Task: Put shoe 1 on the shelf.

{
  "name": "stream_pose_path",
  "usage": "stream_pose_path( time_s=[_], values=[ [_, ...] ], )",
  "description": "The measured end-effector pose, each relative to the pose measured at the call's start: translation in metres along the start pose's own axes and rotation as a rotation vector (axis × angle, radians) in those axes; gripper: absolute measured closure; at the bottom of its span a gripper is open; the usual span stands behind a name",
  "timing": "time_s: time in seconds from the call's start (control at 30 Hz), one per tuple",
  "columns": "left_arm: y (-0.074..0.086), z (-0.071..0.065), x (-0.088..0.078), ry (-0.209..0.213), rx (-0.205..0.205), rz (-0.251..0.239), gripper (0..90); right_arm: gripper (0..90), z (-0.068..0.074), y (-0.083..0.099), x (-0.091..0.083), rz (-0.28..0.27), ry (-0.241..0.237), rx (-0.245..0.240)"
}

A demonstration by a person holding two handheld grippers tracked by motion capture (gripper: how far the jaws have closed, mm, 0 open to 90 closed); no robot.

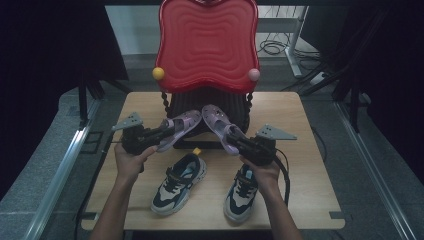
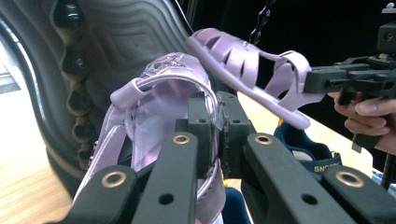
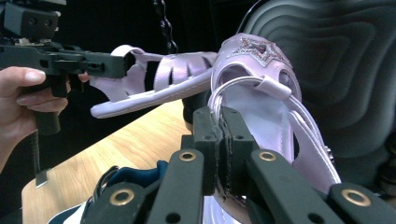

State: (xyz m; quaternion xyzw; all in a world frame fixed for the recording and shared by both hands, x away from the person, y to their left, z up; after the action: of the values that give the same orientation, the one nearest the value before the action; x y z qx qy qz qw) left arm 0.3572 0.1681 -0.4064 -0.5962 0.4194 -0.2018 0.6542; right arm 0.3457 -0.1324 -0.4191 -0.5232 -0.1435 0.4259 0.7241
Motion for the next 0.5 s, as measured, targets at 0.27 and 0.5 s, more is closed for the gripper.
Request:
stream_pose_path(
  time_s=[0.27,0.5],
  values=[
    [-0.002,-0.005,0.013,-0.009,0.002,-0.022,85.9,86.9,0.002,-0.003,0.008,-0.003,0.002,0.002],
    [-0.007,-0.01,0.022,-0.027,0.024,-0.038,85.8,86.9,0.005,-0.01,0.014,-0.008,-0.001,-0.01]
  ],
)
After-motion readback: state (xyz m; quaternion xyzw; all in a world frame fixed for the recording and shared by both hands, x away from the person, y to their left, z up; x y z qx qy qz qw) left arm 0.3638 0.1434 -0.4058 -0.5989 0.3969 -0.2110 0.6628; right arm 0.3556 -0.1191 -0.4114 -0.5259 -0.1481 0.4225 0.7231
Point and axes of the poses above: each handheld gripper's, and its own axes: x roughly forward along the jaws, y roughly out of its underside, z roughly to its left, the point moved 4 cm from there along x, roughly forward along the jaws, and after that the axes turned 11 degrees about x, right-handed, at the moved point
